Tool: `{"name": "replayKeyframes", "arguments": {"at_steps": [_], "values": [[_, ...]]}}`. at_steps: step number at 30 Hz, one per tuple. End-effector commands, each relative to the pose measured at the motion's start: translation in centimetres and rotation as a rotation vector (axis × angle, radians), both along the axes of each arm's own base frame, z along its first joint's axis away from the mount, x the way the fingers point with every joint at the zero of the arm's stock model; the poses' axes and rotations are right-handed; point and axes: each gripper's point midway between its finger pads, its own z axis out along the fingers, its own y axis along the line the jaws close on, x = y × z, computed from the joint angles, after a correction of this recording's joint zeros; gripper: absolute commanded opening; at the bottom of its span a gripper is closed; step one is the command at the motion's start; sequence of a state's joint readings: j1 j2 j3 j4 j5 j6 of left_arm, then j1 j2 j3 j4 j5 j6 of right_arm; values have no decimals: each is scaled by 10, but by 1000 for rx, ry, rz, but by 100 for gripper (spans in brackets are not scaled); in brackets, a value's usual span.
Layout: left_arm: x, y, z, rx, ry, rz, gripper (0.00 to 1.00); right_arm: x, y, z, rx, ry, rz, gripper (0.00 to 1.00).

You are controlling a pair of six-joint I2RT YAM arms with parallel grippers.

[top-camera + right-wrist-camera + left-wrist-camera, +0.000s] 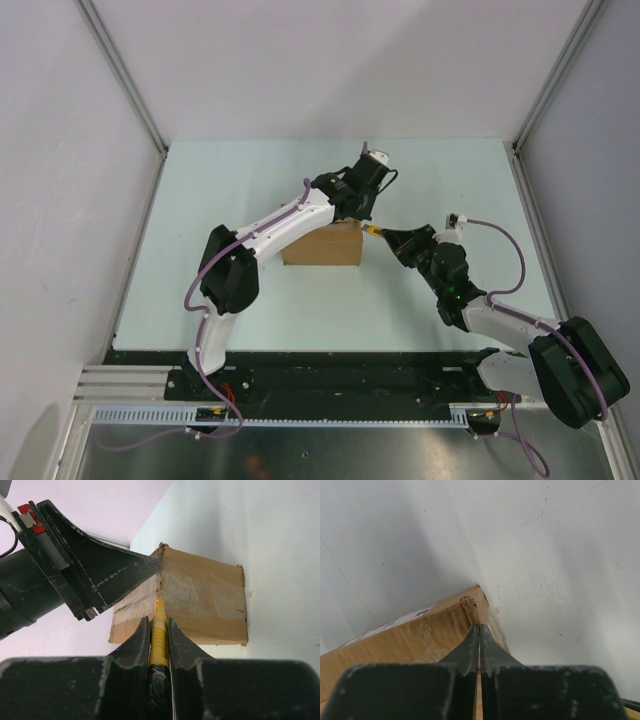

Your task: Unpack the express box

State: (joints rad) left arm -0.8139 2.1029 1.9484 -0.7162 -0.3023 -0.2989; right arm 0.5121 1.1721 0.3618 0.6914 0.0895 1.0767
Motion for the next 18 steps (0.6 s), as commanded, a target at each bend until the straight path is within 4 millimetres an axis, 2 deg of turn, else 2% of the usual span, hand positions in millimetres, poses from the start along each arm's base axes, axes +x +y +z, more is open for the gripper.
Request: {"name": "replayKeyframes", "arguments": {"at_steps": [1,4,10,18], "values": [[-16,17,-52,108,138,22,0,-37,26,-8,27,47,194,0],[-16,18,-52,110,138,23,0,-36,21,-6,19,40,171,0],[-17,17,-49,100,142,19,0,-31,0,18,7,-17,89,0],[-19,12,-42,72,145,2,0,-4,-17,28,-21,-43,-20,0]]}}
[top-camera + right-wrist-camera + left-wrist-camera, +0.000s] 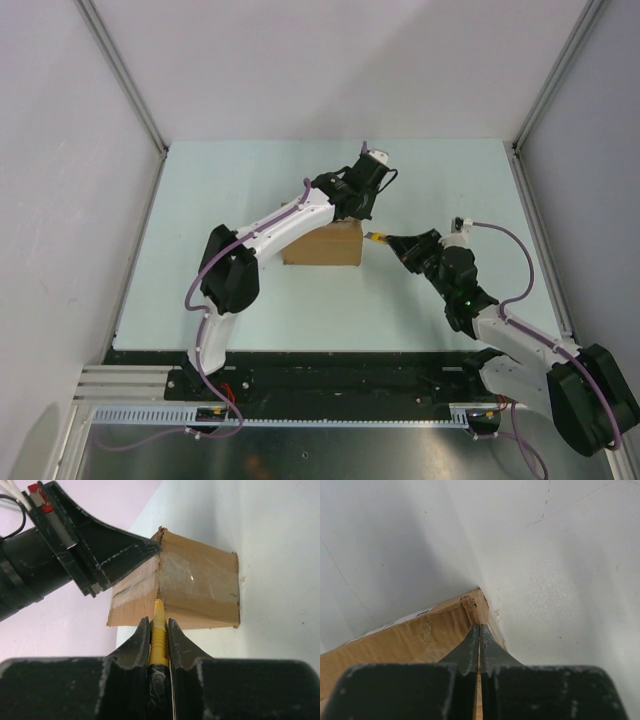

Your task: Unpack the express box

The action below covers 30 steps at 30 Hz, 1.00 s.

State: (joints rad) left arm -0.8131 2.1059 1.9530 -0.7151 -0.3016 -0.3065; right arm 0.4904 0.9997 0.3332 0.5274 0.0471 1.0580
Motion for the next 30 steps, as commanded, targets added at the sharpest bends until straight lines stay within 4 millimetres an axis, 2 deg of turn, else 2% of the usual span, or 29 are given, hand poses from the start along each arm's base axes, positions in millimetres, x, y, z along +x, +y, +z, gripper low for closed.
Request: {"name": "replayKeyframes", "arguments": {"at_steps": [1,11,17,30], "values": [[-20,13,-43,78,145,-5,0,21,-7,26,3,-63,-51,0],[-22,10,-44,73,153,-16,0,42,-13,39,5,-104,-90,0],[-22,10,-40,69,147,-14,0,51,-5,32,12,-90,-71,0],[-22,12,-43,77,150,-13,0,55,3,36,28,-109,-49,0]]}}
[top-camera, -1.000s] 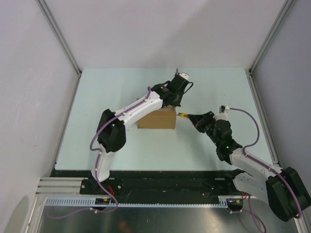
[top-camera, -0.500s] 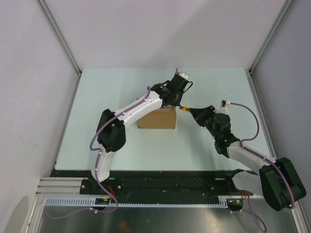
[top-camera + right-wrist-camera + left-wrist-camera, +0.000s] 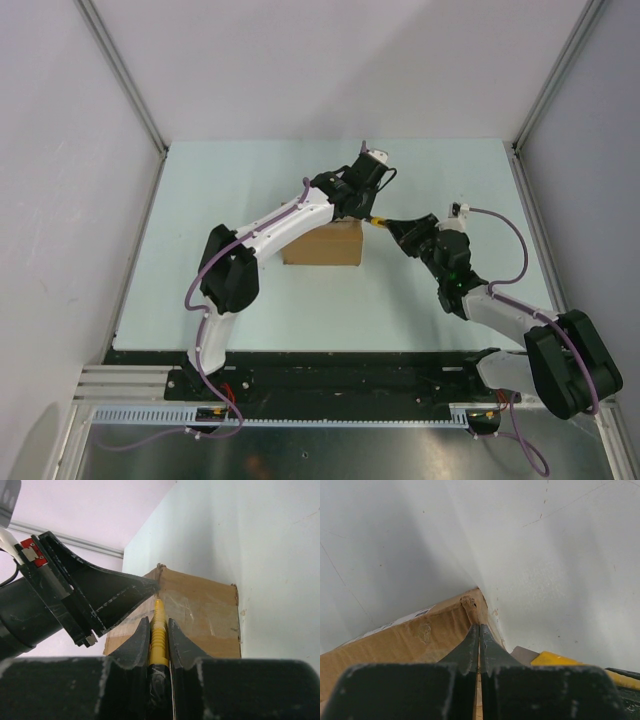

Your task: Unpack the express box

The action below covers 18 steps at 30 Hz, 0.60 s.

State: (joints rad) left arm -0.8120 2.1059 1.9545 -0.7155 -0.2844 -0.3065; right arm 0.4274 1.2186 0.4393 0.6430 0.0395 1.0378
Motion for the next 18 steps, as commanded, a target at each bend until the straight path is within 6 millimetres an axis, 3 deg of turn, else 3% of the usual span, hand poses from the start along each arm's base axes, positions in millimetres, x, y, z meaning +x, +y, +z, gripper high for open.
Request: {"name": "replayKeyframes", "arguments": {"at_steps": [1,18], "values": [[-21,14,-44,87,143,-5,0,9,6,35,45,-99,9,0],[-21,13,-45,92,141,-5,0,8,19,21,32,-68,49,0]]}}
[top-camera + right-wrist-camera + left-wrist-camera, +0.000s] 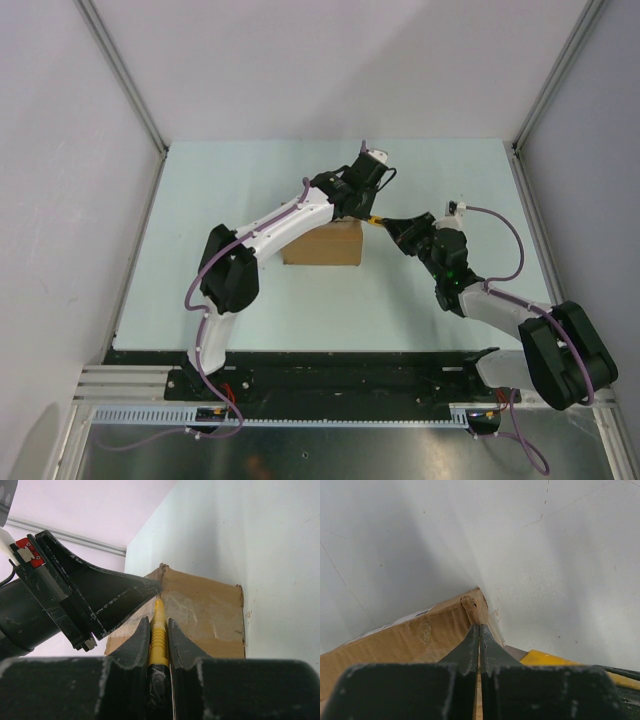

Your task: Unpack the express box

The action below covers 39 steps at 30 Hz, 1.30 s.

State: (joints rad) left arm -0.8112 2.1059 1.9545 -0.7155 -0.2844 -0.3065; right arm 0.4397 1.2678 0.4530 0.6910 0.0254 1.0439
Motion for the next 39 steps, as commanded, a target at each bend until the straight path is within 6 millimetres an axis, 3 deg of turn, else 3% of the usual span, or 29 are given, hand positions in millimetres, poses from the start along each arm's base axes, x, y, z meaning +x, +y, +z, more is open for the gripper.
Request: {"name": "replayKeyframes", "arguments": {"at_steps": [1,10,27,39], "values": [[-20,13,-43,92,138,-6,0,4,10,18,19,-50,29,0],[-21,15,-49,102,147,3,0,-12,21,10,-2,-14,70,0],[-22,19,-57,123,161,15,0,-32,18,3,2,5,76,0],[-24,17,-53,108,166,8,0,-13,-11,35,34,-79,-14,0]]}}
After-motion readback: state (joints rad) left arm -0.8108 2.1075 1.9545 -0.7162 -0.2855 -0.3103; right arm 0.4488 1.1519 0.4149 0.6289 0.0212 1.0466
